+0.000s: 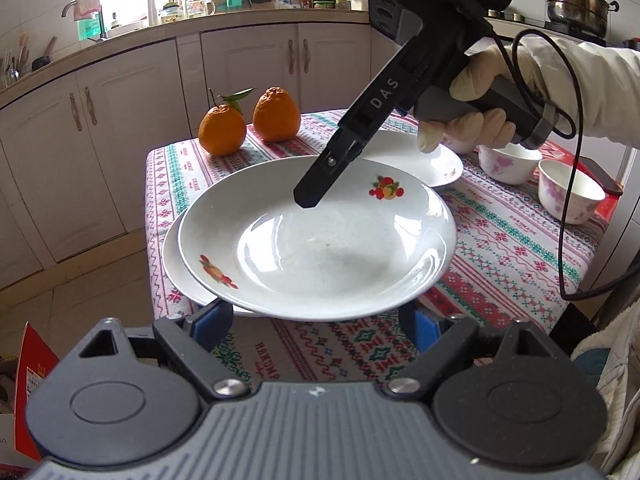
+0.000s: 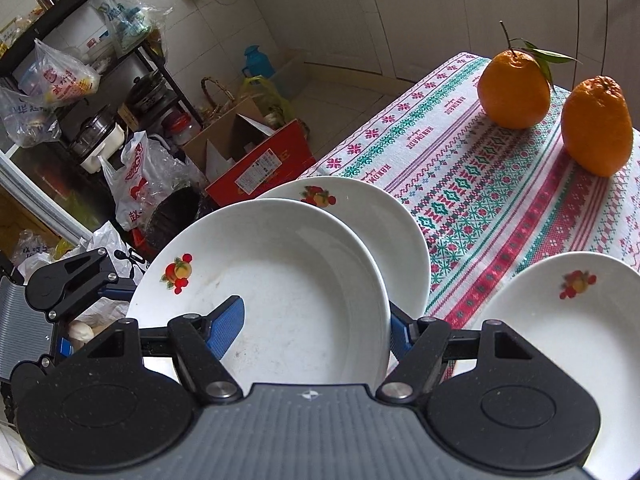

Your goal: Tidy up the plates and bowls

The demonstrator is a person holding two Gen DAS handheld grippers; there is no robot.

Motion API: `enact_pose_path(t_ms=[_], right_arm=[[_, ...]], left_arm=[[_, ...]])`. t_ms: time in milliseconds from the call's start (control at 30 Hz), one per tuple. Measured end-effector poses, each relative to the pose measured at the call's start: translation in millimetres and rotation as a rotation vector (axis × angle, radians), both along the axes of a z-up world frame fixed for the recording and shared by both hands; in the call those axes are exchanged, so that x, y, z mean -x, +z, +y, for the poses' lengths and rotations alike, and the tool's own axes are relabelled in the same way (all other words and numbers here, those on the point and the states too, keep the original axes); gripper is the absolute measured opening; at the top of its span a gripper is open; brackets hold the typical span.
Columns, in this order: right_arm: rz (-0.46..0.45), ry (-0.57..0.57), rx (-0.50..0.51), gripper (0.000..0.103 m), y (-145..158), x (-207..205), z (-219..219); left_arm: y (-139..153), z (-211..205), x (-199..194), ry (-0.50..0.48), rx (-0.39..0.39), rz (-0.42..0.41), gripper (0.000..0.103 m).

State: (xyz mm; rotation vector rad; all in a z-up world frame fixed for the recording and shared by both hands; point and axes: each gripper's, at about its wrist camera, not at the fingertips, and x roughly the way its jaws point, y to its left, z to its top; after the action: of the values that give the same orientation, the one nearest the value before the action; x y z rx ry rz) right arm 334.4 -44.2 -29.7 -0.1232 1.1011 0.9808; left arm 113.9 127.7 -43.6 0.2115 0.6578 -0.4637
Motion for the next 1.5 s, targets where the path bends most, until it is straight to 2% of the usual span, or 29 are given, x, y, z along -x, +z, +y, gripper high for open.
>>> enact_pose_path(t_ms=[567, 1500], right_arm=[[0.0, -0.003, 0.02, 0.078, -6.5, -8.9, 10.0], [0.009, -0.041, 0.021, 0.078, -2.1, -4.6, -3.9]], left_arm=[[-5.4, 10.9, -14.6, 0.014, 0.028, 0.032, 0.09], [-16.4, 21.7, -32.9, 0.023, -0.001, 0.035, 0.09]])
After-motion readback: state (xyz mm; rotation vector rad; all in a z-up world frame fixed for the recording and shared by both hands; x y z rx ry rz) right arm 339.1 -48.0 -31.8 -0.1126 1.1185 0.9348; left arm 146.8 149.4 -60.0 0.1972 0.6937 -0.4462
